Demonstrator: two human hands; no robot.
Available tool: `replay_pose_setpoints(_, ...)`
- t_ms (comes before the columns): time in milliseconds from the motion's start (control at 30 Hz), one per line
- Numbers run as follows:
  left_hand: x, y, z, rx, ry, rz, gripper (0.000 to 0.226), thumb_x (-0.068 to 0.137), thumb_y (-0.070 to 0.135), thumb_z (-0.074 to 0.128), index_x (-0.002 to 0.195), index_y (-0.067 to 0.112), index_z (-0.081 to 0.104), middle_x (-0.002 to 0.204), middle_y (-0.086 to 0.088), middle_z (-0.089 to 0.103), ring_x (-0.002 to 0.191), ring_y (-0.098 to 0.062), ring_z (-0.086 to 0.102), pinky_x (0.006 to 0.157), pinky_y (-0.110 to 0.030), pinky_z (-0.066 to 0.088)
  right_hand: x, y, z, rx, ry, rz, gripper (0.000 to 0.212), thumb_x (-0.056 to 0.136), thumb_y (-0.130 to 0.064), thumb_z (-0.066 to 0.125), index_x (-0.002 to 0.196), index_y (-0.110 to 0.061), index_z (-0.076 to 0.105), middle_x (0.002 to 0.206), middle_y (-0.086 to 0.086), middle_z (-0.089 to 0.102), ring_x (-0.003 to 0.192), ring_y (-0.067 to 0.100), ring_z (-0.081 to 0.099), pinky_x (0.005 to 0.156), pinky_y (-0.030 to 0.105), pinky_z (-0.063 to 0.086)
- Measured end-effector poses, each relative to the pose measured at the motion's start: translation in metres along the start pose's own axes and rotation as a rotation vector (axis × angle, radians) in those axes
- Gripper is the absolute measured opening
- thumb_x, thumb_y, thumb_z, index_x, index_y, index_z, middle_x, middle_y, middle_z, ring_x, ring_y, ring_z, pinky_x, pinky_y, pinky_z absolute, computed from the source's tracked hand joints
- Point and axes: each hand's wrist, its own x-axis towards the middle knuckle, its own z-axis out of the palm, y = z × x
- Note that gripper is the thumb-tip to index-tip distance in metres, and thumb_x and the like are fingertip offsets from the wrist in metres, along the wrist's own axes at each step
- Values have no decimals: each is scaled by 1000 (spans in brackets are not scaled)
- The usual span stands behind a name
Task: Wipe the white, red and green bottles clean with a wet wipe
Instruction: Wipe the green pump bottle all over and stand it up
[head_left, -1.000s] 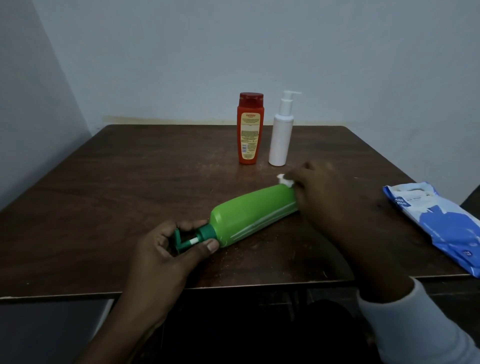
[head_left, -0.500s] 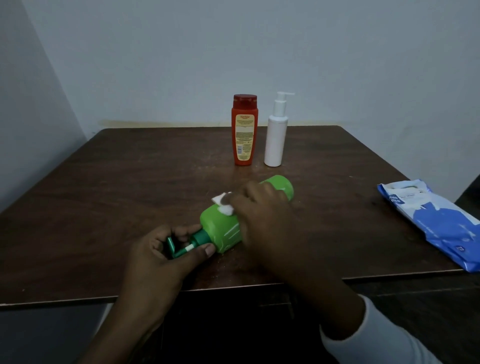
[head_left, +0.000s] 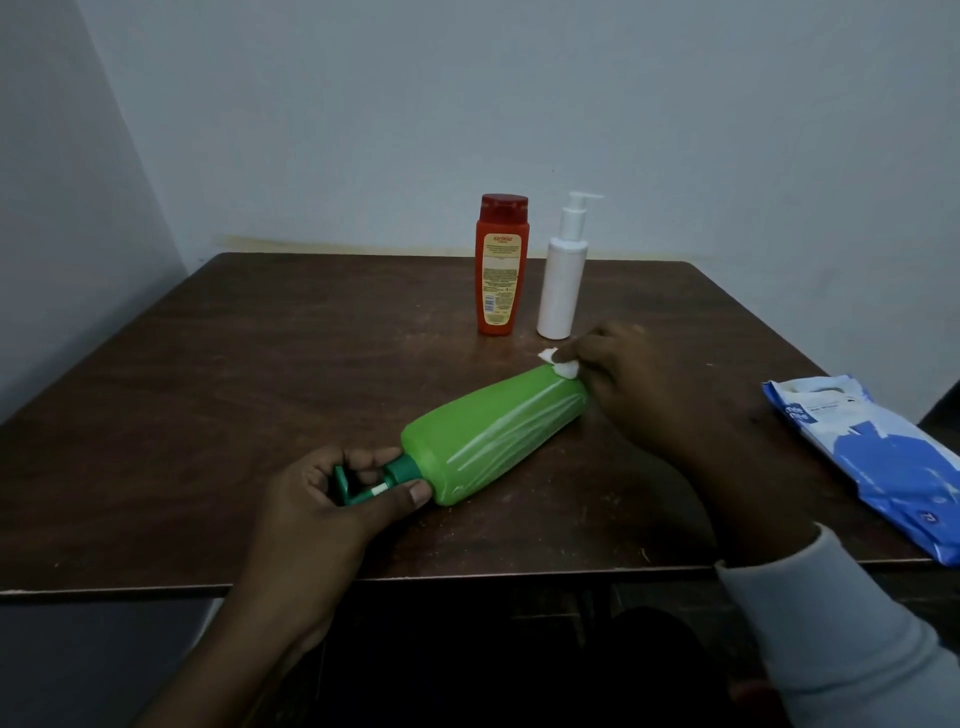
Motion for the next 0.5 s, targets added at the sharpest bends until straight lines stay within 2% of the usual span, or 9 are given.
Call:
replay_pose_setpoints(133,1,2,-1,-165,-16,-94,29,59,5,86,86,6,76,91,-17,78,81,-26,76,75,-33,65,-5,8,-5,71,-11,23,29,91,-9,59,115,-21,69,109,6,64,97,20,57,84,39,49)
replay_pose_setpoints(267,2,5,1,-243,-20,-144,27,61,4,82,86,3,71,92,-17,79,84,-27,78,77,-34,65,-17,10,-10,124,-17,50,22,91,-14,61,108,-25,69,107,-1,63,94,15,57,82,37,51)
replay_pose_setpoints(333,3,6,1,-250,-24,-151,25,63,8,82,85,3,69,91,-14,79,85,-25,78,78,-33,65,-25,10,-12,116,-29,57,19,91,-18,62,106,-26,68,106,-6,61,93,12,56,78,30,49)
replay_pose_setpoints(433,5,6,0,-240,-34,-167,31,65,13,81,91,-1,69,92,-14,79,87,-24,78,81,-33,64,-40,5,-14,143,-69,82,10,90,-28,64,97,-35,62,96,-16,58,86,1,54,68,15,39)
replay_pose_setpoints(500,5,6,-1,-247,-43,-177,35,67,13,81,95,-4,69,93,-15,79,87,-23,78,79,-30,64,-49,-2,-10,196,-56,113,4,90,-35,62,94,-33,63,89,-16,59,82,-2,54,64,9,37)
